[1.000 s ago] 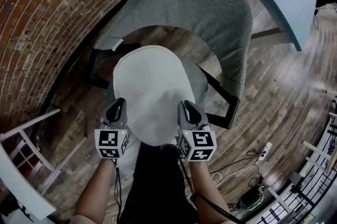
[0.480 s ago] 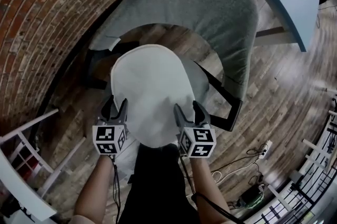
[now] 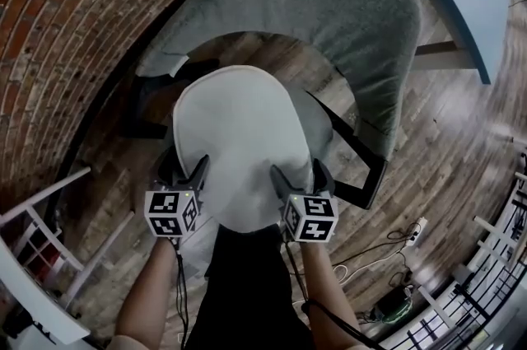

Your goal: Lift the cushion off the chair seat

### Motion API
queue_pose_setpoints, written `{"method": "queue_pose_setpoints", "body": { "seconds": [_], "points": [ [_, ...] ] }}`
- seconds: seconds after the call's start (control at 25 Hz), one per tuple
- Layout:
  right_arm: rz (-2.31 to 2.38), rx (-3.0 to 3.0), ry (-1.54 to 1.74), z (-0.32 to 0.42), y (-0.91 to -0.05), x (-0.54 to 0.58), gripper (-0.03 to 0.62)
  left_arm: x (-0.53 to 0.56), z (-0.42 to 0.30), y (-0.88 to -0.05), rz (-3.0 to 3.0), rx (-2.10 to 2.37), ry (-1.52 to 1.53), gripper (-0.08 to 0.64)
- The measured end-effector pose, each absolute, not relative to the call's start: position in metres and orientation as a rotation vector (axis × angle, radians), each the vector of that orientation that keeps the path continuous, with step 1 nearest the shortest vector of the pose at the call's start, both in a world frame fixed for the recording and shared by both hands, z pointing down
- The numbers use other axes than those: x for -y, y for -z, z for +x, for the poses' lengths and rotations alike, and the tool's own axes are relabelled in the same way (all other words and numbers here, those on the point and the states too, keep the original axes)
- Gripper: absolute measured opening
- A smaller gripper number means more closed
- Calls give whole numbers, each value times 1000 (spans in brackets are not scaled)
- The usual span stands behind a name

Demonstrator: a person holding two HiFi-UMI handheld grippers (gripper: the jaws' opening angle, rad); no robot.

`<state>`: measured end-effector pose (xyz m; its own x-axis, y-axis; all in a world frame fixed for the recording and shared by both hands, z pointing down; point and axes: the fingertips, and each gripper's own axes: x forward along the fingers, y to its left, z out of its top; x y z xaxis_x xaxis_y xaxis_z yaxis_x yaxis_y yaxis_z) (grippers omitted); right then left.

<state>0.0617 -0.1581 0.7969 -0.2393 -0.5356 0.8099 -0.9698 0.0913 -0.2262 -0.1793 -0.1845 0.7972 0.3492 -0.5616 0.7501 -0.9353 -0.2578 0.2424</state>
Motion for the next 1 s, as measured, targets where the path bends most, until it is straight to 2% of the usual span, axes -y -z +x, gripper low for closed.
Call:
{"method": "queue_pose_setpoints", "body": {
  "seconds": [0.84,0.92,1.0],
  "points": [
    [1363,1808,-1105,54,-823,146,453,184,-171,-818,1894,1302,-706,327],
    [1355,1810,-1104,54,-822,145,451,183,-168,-815,1891,1315,-694,317],
    [1353,1816,-1111,54,-821,144,449,184,-169,-810,1890,1341,-684,253]
  ]
}}
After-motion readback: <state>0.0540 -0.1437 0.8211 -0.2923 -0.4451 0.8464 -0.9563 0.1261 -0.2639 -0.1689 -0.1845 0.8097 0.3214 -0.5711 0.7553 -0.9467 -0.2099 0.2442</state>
